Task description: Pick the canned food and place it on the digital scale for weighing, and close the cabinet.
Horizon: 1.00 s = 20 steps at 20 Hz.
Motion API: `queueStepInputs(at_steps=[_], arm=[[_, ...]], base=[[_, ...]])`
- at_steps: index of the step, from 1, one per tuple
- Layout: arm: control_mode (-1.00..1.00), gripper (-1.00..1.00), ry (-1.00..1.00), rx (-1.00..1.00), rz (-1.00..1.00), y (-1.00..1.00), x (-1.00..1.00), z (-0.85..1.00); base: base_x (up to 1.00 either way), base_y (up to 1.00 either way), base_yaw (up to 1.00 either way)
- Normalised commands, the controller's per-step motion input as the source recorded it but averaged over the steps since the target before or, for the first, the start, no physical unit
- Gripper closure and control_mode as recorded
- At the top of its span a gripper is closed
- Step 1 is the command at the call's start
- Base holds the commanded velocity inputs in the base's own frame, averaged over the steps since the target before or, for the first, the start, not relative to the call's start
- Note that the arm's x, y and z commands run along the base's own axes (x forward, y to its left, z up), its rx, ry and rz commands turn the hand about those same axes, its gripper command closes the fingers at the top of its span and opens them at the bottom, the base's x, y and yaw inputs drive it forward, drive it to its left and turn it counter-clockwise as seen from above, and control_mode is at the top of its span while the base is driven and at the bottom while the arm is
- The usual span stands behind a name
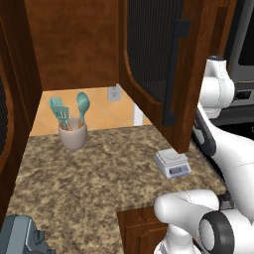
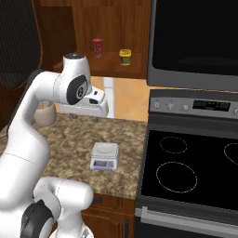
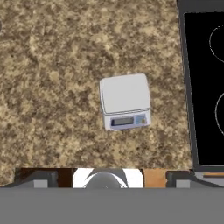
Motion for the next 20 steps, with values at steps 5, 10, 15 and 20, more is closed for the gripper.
queueStepInputs(at_steps=[5,10,15,20], arm=[[-1.0,-1.0,-0.18,0.01,-0.04,-0.49,-0.22,0.36],[-1.0,-1.0,-0.11,0.01,-0.02,-0.25,-0.17,0.67],[-1.0,-1.0,-0.02,-0.02,-0.02,-0.01,-0.2,0.72],[-1.0,-1.0,-0.27,-0.01,-0.05,-0.03,-0.04,0.6]], base=[[0.0,0.0,0.0],[0.0,0.0,0.0],[0.0,0.0,0.0],[0.0,0.0,0.0]])
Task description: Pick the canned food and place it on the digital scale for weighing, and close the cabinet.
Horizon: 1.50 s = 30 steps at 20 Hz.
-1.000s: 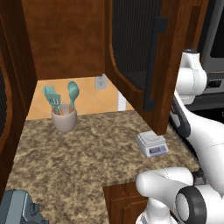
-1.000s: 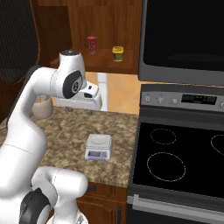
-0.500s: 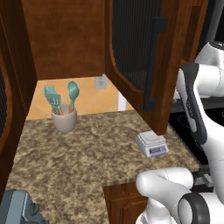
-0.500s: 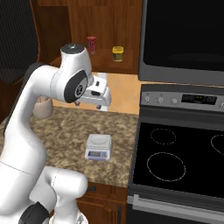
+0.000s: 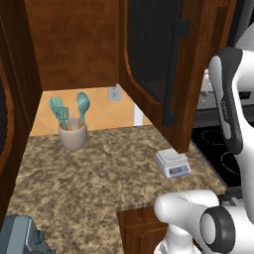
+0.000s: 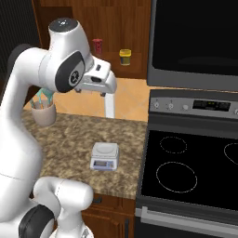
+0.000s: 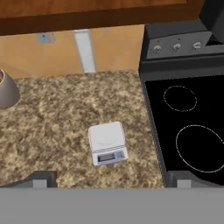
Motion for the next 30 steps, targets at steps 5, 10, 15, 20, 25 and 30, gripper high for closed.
queueStepInputs(at_steps=[5,10,15,20,25,30], arm=[[-1.0,-1.0,-0.34,0.0,-0.03,0.0,0.07,0.42],[-1.0,-1.0,-0.2,-0.01,-0.08,0.07,0.13,0.41],[-1.0,-1.0,-0.01,-0.07,-0.05,0.0,0.24,0.19],[-1.0,-1.0,0.01,-0.05,-0.03,0.0,0.51,0.0],[-1.0,-1.0,0.0,-0.01,0.0,-0.02,0.51,0.0],[-1.0,-1.0,0.0,0.0,0.0,-0.07,0.47,-0.01]], base=[[0.0,0.0,0.0],[0.0,0.0,0.0],[0.0,0.0,0.0],[0.0,0.0,0.0],[0.0,0.0,0.0],[0.0,0.0,0.0]])
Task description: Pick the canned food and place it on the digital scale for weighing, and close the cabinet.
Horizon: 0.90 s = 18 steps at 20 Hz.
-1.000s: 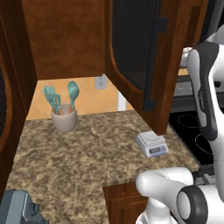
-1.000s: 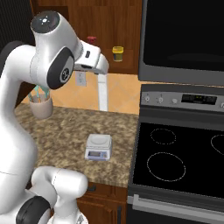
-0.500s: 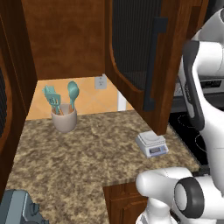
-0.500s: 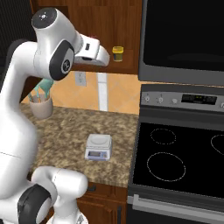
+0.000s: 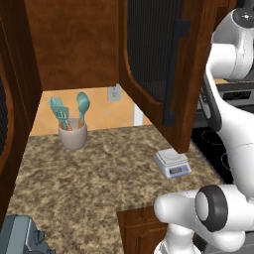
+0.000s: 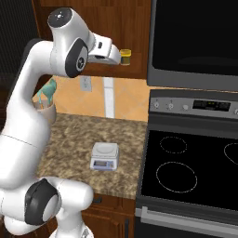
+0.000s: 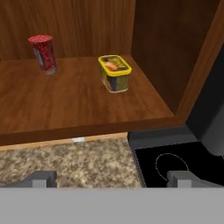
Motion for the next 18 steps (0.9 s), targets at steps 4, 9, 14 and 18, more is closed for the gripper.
queueStepInputs(at_steps=[4,9,14,18], arm=[[-1.0,-1.0,0.0,0.0,0.03,-0.15,0.41,-0.03],[-1.0,-1.0,0.0,0.0,0.03,-0.19,0.37,-0.12],[-1.0,-1.0,0.0,0.0,0.01,-0.05,0.3,-0.17],[-1.0,-1.0,0.0,0.0,0.0,0.0,0.39,-0.16]], base=[[0.0,0.0,0.0],[0.0,0.0,0.0],[0.0,0.0,0.0],[0.0,0.0,0.0]])
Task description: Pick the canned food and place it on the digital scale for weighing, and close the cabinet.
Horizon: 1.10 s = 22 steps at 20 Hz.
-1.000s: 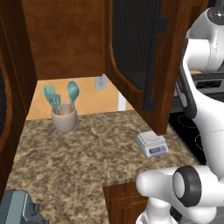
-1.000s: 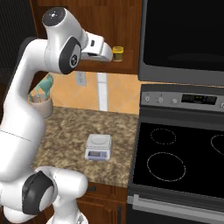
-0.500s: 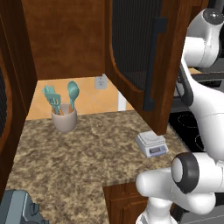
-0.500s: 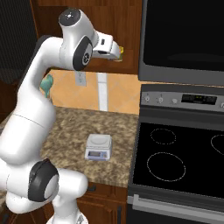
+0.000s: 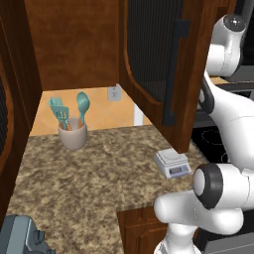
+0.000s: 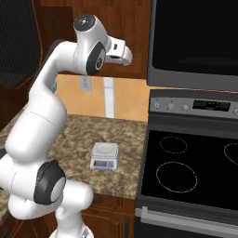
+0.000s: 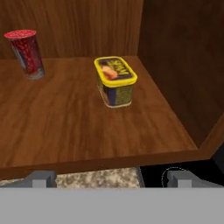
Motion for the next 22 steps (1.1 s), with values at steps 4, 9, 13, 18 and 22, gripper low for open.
queueStepInputs(at_steps=[4,9,13,18,22], arm=[[-1.0,-1.0,0.02,0.0,0.0,-0.02,0.44,-0.06],[-1.0,-1.0,0.1,0.0,0.0,-0.09,0.32,0.0],[-1.0,-1.0,0.05,0.0,0.0,-0.08,0.39,0.0],[-1.0,-1.0,0.0,0.0,0.0,-0.05,0.39,-0.01],[-1.0,-1.0,0.0,0.0,0.0,-0.02,0.36,-0.05]], base=[[0.0,0.0,0.0],[0.0,0.0,0.0],[0.0,0.0,0.0],[0.0,0.0,0.0],[0.0,0.0,0.0]])
